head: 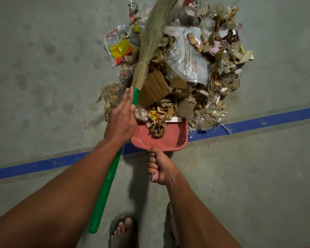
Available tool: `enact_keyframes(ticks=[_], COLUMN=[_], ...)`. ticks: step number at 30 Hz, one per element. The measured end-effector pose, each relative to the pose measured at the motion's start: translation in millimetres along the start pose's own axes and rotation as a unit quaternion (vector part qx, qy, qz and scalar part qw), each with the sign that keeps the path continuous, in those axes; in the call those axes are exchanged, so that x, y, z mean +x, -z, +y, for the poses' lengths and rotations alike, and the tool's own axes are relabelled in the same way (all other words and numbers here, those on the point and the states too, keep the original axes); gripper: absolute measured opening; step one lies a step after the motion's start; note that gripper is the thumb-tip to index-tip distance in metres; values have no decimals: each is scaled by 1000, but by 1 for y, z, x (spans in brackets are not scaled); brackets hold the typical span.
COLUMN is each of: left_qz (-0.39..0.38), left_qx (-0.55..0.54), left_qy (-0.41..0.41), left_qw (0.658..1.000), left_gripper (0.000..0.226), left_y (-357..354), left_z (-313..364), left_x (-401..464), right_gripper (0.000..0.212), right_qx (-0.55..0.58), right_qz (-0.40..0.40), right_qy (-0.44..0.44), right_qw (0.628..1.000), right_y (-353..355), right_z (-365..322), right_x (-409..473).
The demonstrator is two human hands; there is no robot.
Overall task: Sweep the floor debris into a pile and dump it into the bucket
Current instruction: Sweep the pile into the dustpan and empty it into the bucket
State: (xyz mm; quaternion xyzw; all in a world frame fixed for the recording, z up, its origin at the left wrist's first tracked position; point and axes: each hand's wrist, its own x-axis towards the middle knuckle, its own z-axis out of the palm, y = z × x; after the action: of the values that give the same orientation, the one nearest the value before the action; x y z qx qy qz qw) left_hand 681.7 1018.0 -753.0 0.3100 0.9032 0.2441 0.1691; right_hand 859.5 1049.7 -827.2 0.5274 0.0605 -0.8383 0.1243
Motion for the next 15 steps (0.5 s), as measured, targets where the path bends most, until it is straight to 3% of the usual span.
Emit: enact_keyframes(ticks=[6,15], left_qz=[-40,-101], left_qx=[7,-13], left_qy=[38,4], left_qw=[998,995], left_gripper=[64,65], left_y=[-21,3], left_z=[-20,-20], left_x=[25,-79], right_gripper=[37,38], right_qx=[-5,-5], right_qz=[-3,9], right_qy=[29,35], right_qw=[1000,999], right_y=[-25,-9], right_z=[-39,-25], right_x=[26,6])
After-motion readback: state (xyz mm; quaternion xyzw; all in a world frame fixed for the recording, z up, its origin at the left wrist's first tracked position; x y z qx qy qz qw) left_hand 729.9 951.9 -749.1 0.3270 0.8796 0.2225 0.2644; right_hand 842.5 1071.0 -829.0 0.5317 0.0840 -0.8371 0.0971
